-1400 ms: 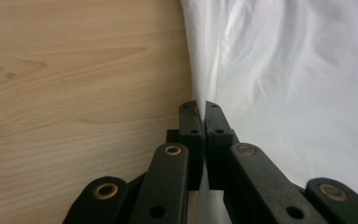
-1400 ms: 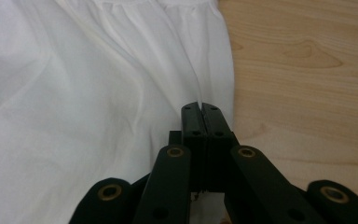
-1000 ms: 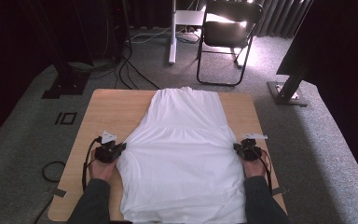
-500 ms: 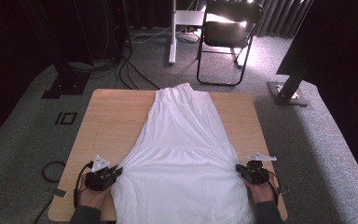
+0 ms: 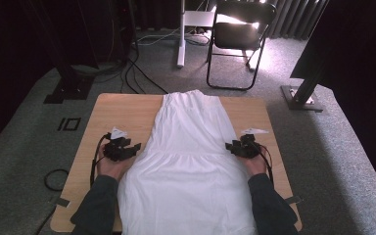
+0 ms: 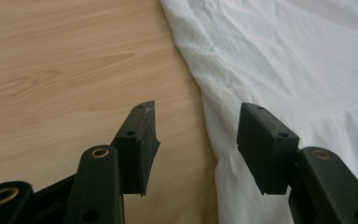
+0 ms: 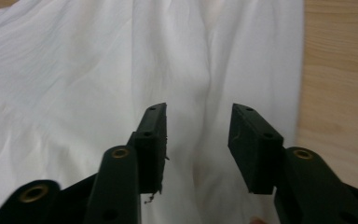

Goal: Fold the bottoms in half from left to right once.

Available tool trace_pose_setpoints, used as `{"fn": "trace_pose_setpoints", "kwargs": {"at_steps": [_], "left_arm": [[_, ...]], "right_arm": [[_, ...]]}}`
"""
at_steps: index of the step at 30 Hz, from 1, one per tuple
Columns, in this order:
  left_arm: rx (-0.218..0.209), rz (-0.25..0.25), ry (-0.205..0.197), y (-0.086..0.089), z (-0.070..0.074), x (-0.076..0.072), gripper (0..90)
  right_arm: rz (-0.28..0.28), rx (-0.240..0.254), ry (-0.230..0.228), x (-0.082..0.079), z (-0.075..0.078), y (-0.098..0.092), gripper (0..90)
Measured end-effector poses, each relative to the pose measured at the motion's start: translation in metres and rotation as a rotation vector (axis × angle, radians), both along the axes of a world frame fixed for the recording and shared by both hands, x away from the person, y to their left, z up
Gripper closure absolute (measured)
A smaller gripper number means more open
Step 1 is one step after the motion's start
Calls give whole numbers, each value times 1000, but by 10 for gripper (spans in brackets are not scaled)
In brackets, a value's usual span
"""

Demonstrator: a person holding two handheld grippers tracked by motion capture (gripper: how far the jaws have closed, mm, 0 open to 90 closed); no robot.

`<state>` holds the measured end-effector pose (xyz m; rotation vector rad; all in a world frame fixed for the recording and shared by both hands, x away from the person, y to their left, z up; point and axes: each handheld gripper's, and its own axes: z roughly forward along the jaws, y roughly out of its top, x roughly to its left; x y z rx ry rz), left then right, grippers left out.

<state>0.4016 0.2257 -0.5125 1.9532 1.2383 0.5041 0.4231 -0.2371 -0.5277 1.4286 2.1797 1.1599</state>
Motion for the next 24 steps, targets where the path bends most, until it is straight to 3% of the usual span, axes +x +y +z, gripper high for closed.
{"fn": "trace_pose_setpoints", "kwargs": {"at_steps": [6,7,9,10,12,15,17,20,24], "left_arm": [[4,-19,33,-19,-14,18,449],[3,-18,36,-21,-15,19,448],[5,-16,45,-25,-19,19,448],[2,-19,45,-26,-20,19,448],[1,-21,47,-27,-21,18,448],[18,-32,60,-29,-24,17,447],[35,-36,71,-31,-27,18,445],[33,-41,77,-34,-28,19,440],[33,-31,48,-38,-17,26,414]], "right_arm": [[34,-20,84,25,-15,22,551],[41,-22,113,26,-16,24,633],[70,-56,123,25,-15,27,844],[74,-81,90,22,-10,28,891],[76,-77,2,13,5,25,896],[3,-85,-201,-10,42,10,896],[-59,-94,-233,-16,49,-2,896],[-105,-134,-161,-8,33,-13,894],[-137,-174,-63,3,-3,-19,893]]}}
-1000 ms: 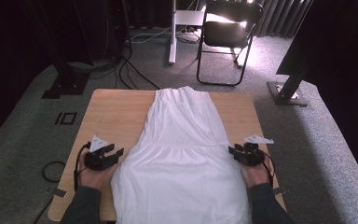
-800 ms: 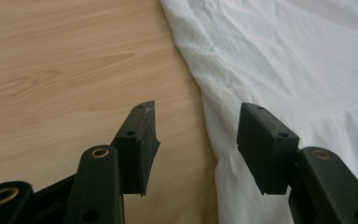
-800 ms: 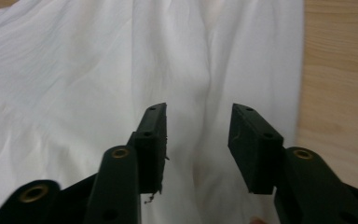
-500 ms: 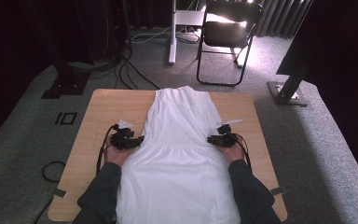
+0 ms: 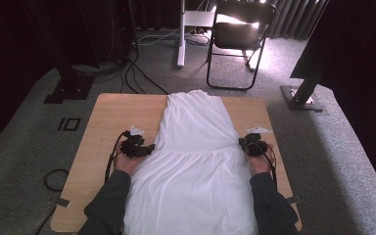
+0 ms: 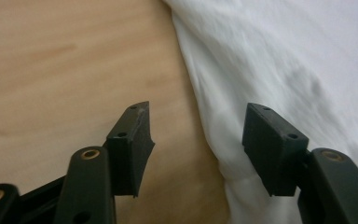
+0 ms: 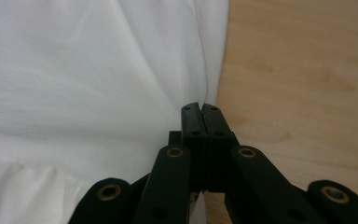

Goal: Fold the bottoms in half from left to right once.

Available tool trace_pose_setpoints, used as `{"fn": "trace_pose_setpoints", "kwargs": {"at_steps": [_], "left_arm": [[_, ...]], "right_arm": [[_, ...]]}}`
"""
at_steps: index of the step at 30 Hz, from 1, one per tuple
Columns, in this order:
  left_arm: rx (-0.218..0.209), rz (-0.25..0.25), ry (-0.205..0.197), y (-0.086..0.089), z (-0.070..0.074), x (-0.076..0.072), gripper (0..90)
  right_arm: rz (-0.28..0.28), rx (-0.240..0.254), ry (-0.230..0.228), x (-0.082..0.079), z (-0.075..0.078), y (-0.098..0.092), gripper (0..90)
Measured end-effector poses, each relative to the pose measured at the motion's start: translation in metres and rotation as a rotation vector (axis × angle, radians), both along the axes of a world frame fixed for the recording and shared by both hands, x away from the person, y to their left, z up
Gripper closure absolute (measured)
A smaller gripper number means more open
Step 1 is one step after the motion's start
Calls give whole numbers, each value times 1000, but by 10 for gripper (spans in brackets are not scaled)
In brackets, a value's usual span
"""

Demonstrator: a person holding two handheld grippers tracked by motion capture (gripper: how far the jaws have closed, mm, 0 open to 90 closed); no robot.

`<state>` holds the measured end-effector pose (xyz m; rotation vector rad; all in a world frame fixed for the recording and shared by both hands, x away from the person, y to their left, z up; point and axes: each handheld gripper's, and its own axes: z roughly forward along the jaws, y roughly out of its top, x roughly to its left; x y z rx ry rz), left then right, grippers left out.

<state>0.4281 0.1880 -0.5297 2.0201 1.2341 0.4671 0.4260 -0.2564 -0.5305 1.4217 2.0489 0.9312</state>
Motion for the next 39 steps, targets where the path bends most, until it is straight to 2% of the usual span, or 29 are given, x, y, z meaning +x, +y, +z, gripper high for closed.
{"fn": "trace_pose_setpoints", "kwargs": {"at_steps": [4,8,9,10,12,14,15,17,18,19,24,29,34,38,39], "left_arm": [[-14,4,9,-11,6,16,376],[-49,-3,53,-26,-3,30,353],[-49,-3,53,-26,-3,30,347],[-22,-14,64,-35,-8,32,342],[6,-11,79,-39,-13,33,344],[28,-11,68,-40,-15,32,368],[55,-7,64,-41,-13,30,438],[75,-30,72,-39,-12,28,740],[79,-28,72,-37,-11,26,823],[89,-20,64,-34,-11,24,887],[15,-1,66,-9,-15,9,900],[-27,-9,51,5,-19,-20,900],[-10,-37,32,13,-21,-56,900],[-17,-61,31,19,-23,-93,900],[-17,-61,31,19,-23,-93,900]], "right_arm": [[-15,-9,29,6,-13,0,893],[-21,-20,47,9,-17,1,893],[-21,-20,47,9,-17,1,893],[-22,-24,54,10,-20,1,893],[-22,-26,60,11,-21,1,892],[-25,-19,56,11,-23,1,892],[-25,-16,56,11,-23,0,892],[-23,-8,57,11,-23,-1,892],[-23,-2,59,10,-23,-1,893],[-24,2,63,9,-23,-2,893],[-20,42,63,-3,-25,-6,895],[17,63,63,-25,-27,-6,895],[64,68,66,-59,-28,-5,894],[96,69,82,-93,-28,-5,894],[96,69,82,-93,-28,-5,894]]}}
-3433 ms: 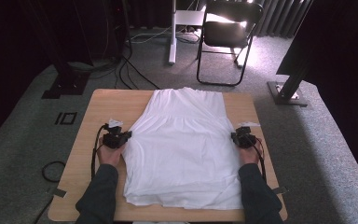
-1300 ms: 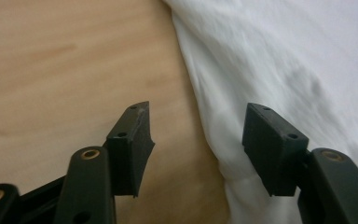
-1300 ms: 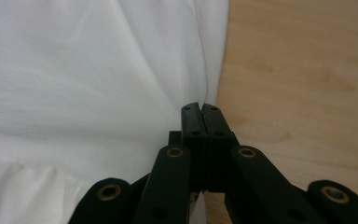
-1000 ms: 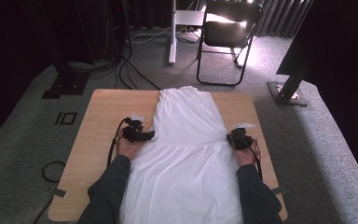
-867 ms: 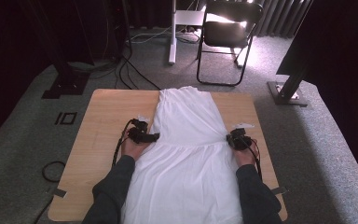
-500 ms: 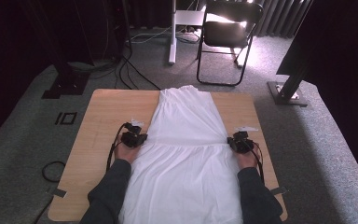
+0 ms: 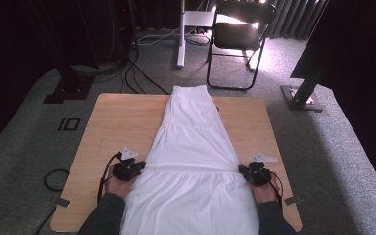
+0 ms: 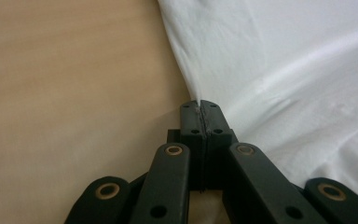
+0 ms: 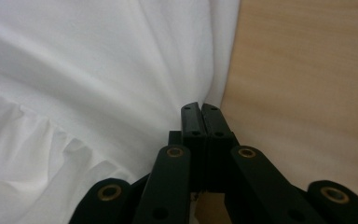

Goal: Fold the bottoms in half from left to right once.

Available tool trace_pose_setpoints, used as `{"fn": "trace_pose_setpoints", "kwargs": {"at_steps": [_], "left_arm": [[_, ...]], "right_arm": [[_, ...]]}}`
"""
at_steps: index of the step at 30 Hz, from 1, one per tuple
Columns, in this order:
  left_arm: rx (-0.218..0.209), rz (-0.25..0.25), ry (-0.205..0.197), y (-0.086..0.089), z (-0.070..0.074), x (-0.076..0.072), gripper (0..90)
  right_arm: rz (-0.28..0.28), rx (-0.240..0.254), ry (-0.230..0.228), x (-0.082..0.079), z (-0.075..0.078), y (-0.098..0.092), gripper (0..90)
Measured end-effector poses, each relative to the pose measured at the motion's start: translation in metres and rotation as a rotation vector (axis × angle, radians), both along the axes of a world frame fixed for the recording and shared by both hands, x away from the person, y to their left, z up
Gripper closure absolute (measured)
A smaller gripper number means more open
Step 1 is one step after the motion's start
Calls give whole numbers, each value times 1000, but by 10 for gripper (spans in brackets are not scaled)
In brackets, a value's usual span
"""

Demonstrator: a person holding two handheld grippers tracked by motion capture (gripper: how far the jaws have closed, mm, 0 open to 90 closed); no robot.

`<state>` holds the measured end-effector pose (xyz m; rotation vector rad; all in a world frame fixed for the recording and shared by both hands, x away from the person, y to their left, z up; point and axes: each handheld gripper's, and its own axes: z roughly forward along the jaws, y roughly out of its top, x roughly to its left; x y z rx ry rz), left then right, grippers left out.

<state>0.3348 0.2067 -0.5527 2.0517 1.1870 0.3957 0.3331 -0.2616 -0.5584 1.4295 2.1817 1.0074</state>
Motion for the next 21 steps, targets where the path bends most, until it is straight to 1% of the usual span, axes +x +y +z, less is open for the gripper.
{"fn": "trace_pose_setpoints", "kwargs": {"at_steps": [1,2,4,5,6,7,8,9,10,12,14,15,16,18,19,20,21], "left_arm": [[8,-19,-2,0,0,-14,900],[9,-26,6,-1,0,-21,900],[23,-47,6,-2,1,-31,899],[22,-54,10,-1,1,-35,895],[25,-51,9,-1,1,-36,875],[36,-41,-2,-1,2,-36,797],[31,-42,-10,0,3,-35,727],[13,-41,-11,3,5,-33,704],[2,-32,-23,5,8,-31,674],[8,-9,-42,7,13,-25,597],[-11,-3,-57,9,18,-16,575],[-17,-2,-66,10,22,-9,568],[-20,-1,-71,9,23,-5,551],[-23,-6,-76,6,27,7,539],[-22,-5,-75,2,28,15,528],[-24,-3,-74,0,29,19,524],[-28,-4,-71,-3,29,25,518]], "right_arm": [[5,1,2,-8,0,-1,894],[9,6,3,-21,-1,-2,893],[9,18,7,-33,-2,-3,893],[8,25,9,-39,-2,-4,893],[10,29,13,-44,-2,-5,891],[9,33,18,-45,-2,-5,886],[9,31,19,-47,-1,-5,863],[14,27,14,-46,-1,-5,814],[17,21,11,-45,-1,-5,759],[20,25,-14,-40,3,-6,649],[29,46,-51,-31,13,-7,522],[25,45,-66,-27,16,-7,505],[26,52,-84,-20,22,-7,500],[41,58,-101,-6,28,-5,499],[41,57,-107,3,31,-4,504],[44,67,-105,15,32,-1,518],[41,75,-101,22,33,0,526]]}}
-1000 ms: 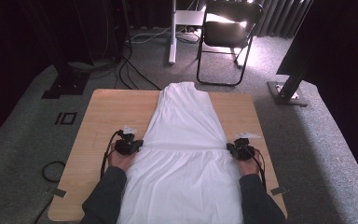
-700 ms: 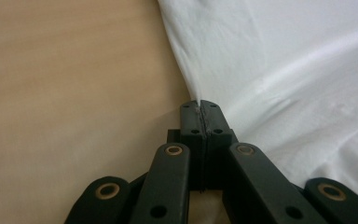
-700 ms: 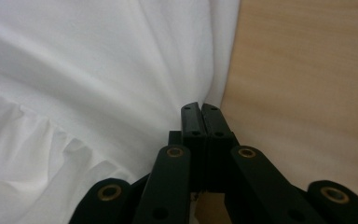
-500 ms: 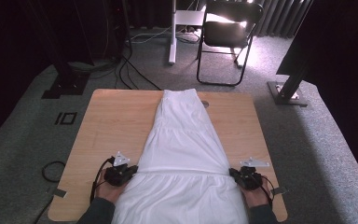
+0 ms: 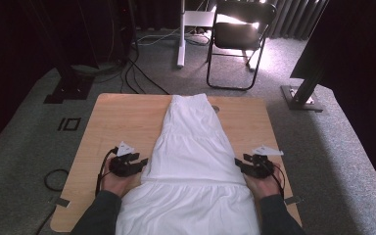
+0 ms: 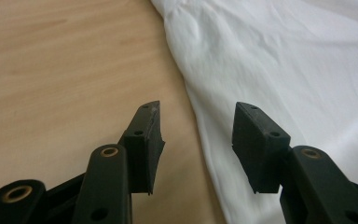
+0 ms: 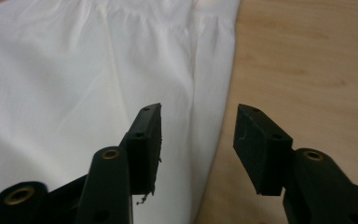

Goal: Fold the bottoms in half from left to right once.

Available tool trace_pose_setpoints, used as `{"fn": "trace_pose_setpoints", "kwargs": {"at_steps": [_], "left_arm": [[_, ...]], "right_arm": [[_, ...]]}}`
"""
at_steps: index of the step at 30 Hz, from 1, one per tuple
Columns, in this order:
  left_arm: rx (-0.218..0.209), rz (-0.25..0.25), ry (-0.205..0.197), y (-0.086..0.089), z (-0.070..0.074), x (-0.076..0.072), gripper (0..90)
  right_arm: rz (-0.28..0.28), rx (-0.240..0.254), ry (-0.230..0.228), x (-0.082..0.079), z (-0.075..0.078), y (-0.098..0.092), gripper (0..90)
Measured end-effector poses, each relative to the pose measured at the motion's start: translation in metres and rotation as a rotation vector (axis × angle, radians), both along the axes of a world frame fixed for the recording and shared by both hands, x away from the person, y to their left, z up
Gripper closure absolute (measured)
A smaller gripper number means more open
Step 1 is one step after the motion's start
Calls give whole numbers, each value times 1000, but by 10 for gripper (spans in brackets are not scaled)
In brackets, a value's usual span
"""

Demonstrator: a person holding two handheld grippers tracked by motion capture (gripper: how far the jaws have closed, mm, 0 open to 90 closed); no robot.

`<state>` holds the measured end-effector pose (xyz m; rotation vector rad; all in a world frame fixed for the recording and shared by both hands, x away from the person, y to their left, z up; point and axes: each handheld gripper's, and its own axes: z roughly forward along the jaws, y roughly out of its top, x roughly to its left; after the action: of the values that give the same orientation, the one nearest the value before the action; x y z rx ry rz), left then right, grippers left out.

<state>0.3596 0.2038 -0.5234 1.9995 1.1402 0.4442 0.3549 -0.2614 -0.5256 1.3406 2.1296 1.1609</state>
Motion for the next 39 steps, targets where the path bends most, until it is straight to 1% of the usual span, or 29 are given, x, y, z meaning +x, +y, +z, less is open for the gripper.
{"fn": "trace_pose_setpoints", "kwargs": {"at_steps": [1,2,3,6,7,9,12,14,15,16,17,18,19,21,23,24,25,27,29,30,31,32,33,34,36,38,39], "left_arm": [[-1,-7,1,-6,1,7,515],[6,-12,2,-9,1,12,513],[14,-16,6,-14,0,15,511],[32,-32,17,-26,-3,24,502],[38,-39,24,-29,-4,26,502],[56,-46,31,-36,-9,29,499],[69,-52,44,-42,-17,31,494],[64,-53,53,-44,-22,32,493],[65,-51,61,-44,-24,31,489],[64,-52,64,-44,-26,31,487],[58,-51,54,-44,-27,30,481],[54,-52,50,-44,-28,29,471],[54,-53,48,-44,-28,29,469],[62,-55,43,-44,-28,27,469],[79,-62,40,-45,-28,25,469],[89,-62,35,-46,-28,24,469],[102,-66,29,-47,-28,23,469],[118,-71,19,-48,-29,21,469],[120,-76,25,-48,-28,21,469],[121,-80,40,-48,-27,22,469],[132,-88,58,-47,-24,24,468],[141,-83,61,-47,-22,25,467],[145,-78,45,-47,-18,27,461],[138,-75,31,-46,-13,30,461],[114,-60,5,-46,-2,37,447],[103,-55,-18,-49,8,48,425],[107,-50,-24,-52,10,54,414]], "right_arm": [[-2,10,3,9,0,2,544],[13,20,15,23,0,6,550],[16,20,20,31,-1,10,551],[34,-2,37,53,-4,24,550],[45,-4,43,59,-5,28,552],[64,-28,49,68,-9,39,562],[81,-52,64,77,-15,51,581],[93,-76,70,81,-19,56,656],[107,-89,77,82,-21,58,747],[117,-117,75,82,-22,60,830],[111,-161,67,82,-22,62,885],[98,-184,56,82,-20,62,893],[84,-178,41,81,-16,60,896],[23,-161,-19,79,-4,52,899],[-71,-150,-78,79,7,41,899],[-104,-141,-94,81,10,35,899],[-128,-135,-92,83,10,30,899],[-138,-152,-55,89,3,25,898],[-128,-166,-20,93,-8,25,895],[-110,-161,-7,94,-14,26,894],[-90,-153,4,94,-20,27,893],[-86,-158,14,94,-24,28,891],[-80,-156,22,94,-27,29,889],[-79,-155,30,94,-29,29,887],[-82,-153,31,94,-30,30,885],[-83,-155,39,95,-29,30,880],[-81,-160,38,95,-29,31,879]]}}
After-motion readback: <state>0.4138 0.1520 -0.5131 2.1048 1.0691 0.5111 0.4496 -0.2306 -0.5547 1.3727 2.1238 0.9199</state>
